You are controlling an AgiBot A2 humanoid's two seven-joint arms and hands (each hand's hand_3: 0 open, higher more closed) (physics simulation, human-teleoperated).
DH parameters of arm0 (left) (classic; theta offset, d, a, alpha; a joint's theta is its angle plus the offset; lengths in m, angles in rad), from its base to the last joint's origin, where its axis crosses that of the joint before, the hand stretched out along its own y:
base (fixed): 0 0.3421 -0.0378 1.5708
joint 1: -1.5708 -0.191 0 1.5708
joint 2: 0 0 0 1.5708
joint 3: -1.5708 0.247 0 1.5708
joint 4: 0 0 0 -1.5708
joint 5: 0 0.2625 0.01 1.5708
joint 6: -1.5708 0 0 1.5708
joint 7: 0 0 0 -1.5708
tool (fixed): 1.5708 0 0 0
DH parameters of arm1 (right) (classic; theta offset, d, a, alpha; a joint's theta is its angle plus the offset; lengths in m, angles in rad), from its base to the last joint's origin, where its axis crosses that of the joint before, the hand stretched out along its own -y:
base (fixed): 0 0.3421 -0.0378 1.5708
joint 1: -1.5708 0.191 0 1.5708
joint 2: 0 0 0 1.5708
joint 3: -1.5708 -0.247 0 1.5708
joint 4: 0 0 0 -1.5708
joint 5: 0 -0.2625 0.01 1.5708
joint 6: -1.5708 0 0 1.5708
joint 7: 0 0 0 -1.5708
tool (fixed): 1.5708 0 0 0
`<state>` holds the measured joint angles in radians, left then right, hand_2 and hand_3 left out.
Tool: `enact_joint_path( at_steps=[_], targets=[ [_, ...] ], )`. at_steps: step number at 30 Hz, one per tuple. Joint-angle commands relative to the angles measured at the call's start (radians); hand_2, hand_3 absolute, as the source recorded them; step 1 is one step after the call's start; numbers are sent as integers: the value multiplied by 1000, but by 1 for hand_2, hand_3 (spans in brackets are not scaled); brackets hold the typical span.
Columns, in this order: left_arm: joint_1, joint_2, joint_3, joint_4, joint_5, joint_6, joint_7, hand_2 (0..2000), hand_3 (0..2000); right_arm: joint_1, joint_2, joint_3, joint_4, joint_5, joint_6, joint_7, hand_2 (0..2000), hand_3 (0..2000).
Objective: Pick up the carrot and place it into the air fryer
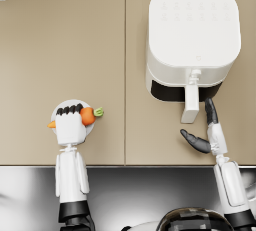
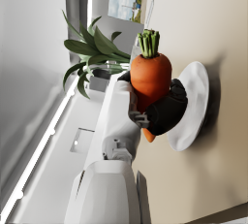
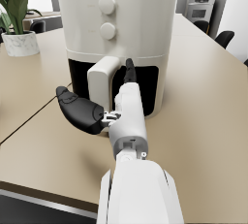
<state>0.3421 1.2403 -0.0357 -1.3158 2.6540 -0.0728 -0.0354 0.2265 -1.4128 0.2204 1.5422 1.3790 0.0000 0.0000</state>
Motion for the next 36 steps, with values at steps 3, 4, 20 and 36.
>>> enact_joint_path(
  at_steps=[3,4,20,36],
  targets=[
    [17,2,-13,-355,-130,27,24,2000,2000,34,-18,31,-117,0,0,0,0,0],
    [28,2,-11,-395,-162,33,28,2000,2000,43,-23,41,-138,0,0,0,0,0],
    [88,36,80,-480,-240,47,38,2000,2000,95,-40,198,-164,4,-195,-1,2000,1960],
    [376,243,419,-199,-241,43,38,2000,2000,-167,258,341,404,4,-126,-14,2000,2000]
  ],
)
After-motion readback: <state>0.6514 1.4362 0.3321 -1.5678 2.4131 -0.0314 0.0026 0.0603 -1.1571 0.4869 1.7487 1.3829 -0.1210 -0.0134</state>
